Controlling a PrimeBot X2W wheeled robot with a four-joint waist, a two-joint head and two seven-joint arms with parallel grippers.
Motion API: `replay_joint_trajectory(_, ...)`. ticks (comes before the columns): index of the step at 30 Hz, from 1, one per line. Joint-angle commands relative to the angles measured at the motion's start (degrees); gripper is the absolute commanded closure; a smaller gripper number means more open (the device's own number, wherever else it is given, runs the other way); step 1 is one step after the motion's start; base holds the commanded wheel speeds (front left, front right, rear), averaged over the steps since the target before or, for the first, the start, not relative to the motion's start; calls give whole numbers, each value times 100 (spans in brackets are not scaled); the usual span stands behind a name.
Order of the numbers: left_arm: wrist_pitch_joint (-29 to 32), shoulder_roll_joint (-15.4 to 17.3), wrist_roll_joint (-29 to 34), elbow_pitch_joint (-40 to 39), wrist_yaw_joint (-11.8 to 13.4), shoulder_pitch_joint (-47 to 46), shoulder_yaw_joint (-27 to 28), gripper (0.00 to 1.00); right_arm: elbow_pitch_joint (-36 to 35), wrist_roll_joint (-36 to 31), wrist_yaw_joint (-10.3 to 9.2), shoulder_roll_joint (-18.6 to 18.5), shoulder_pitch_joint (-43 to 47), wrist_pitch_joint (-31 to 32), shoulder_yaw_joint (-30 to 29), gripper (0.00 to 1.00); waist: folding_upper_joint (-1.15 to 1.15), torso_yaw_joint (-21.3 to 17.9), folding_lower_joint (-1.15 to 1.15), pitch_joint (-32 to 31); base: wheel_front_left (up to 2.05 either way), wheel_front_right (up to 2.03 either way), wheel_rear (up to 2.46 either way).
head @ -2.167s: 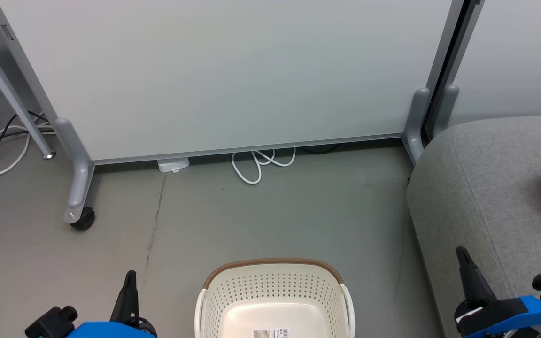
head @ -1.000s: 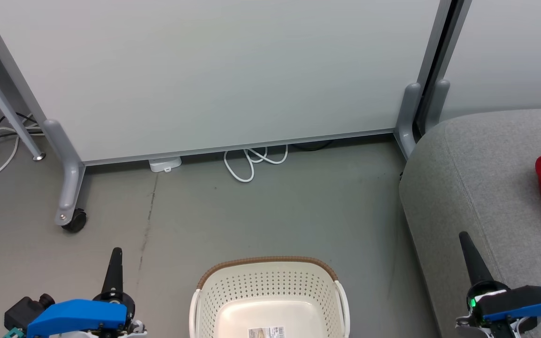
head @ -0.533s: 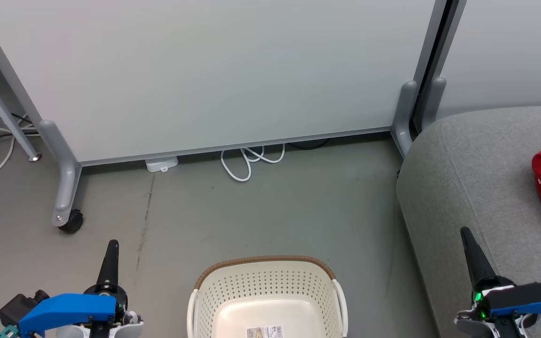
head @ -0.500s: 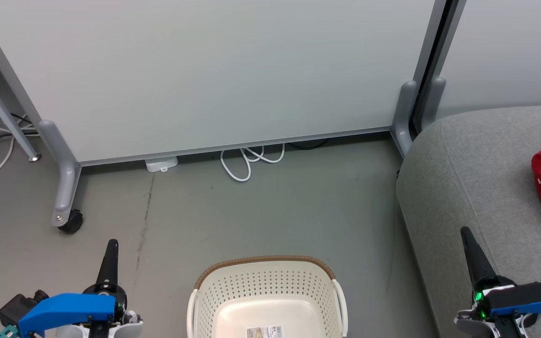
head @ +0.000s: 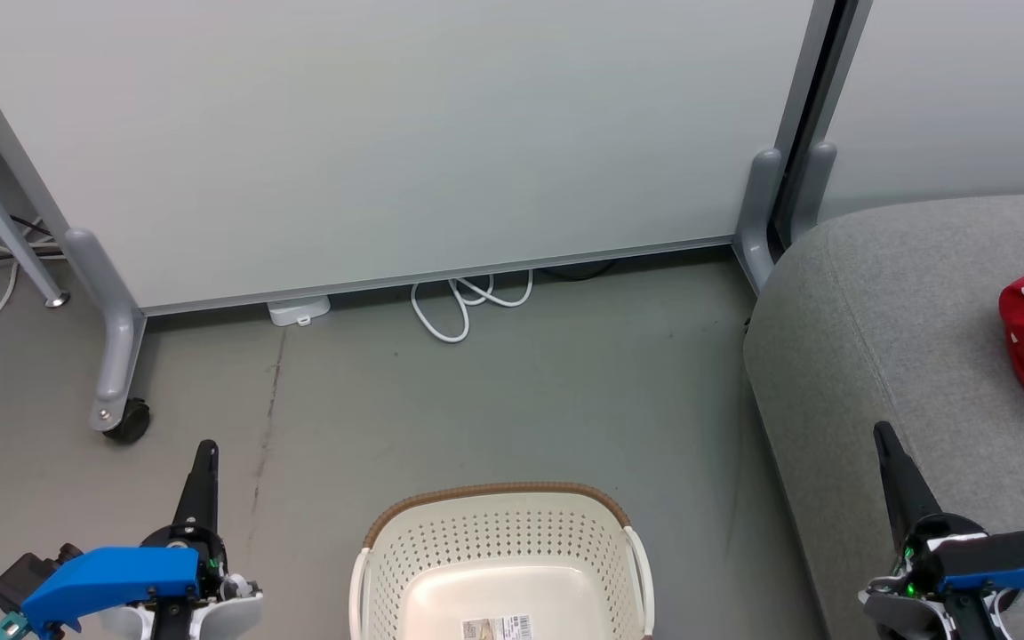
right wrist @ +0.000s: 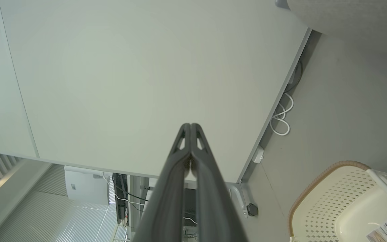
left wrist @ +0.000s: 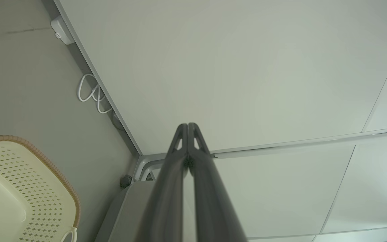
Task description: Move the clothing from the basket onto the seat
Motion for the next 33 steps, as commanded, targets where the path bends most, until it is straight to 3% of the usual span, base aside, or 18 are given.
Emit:
replay_joint_trajectory(1,44,0,-118,-52,-8,-118,71,100,-11,150,4,-46,-119,18,-13,100,0,-8,0,3,0,0,0)
replay_joint_trajectory(33,326,-86,-915,-149,-10,-226,305,100,63,1188,4,-51,-219,113,-20,100,0,-112,0,41,0,0,0)
